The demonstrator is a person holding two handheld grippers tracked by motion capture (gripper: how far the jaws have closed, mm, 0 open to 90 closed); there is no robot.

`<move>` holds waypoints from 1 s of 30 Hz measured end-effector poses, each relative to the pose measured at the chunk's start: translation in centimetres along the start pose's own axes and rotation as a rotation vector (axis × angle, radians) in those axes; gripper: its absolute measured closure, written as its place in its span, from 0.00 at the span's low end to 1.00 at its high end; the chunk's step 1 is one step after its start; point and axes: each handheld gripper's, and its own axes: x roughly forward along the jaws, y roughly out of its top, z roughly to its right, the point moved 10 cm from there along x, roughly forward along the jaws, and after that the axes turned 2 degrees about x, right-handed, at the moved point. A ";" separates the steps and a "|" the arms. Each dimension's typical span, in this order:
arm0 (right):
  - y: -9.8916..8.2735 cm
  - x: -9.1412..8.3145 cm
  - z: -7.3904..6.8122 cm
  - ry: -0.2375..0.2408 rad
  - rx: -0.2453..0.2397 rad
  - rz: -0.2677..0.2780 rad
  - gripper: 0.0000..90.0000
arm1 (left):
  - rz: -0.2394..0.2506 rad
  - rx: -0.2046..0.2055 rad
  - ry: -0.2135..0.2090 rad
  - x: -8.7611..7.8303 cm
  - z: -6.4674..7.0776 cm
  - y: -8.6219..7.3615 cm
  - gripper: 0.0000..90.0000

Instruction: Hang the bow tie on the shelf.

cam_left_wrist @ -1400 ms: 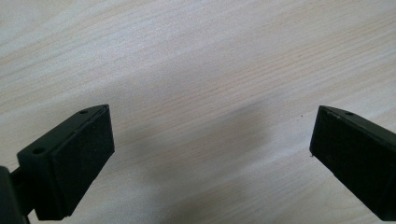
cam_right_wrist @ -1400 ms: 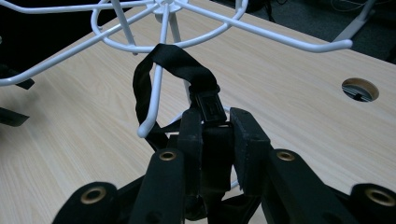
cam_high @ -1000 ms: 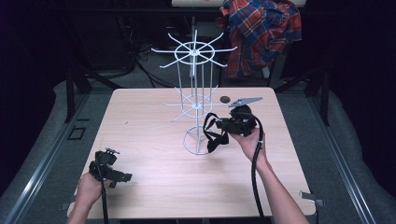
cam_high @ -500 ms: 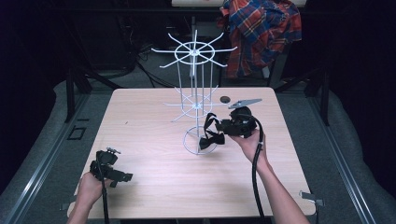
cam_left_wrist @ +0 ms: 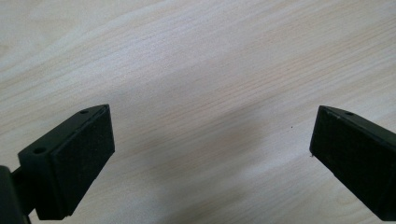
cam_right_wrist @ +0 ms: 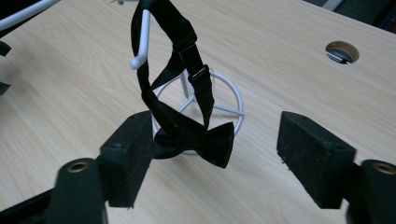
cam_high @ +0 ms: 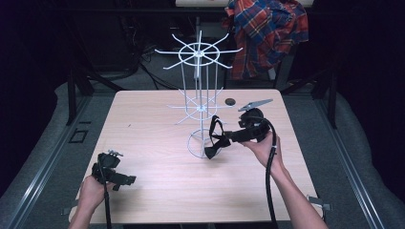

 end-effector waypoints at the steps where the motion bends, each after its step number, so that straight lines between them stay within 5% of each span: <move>1: -0.1 -0.4 0.0 0.000 0.003 -0.002 0.26 | 0.003 0.001 0.001 0.0 0.0 0.0 0.00; 13: -2.4 -4.1 0.1 -0.011 -0.047 -0.039 0.16 | 0.010 0.009 0.007 -0.1 0.2 0.2 0.00; 30: -7.0 -5.7 1.0 -0.029 -0.042 -0.078 0.10 | 0.012 0.017 0.010 -0.2 0.2 0.2 0.00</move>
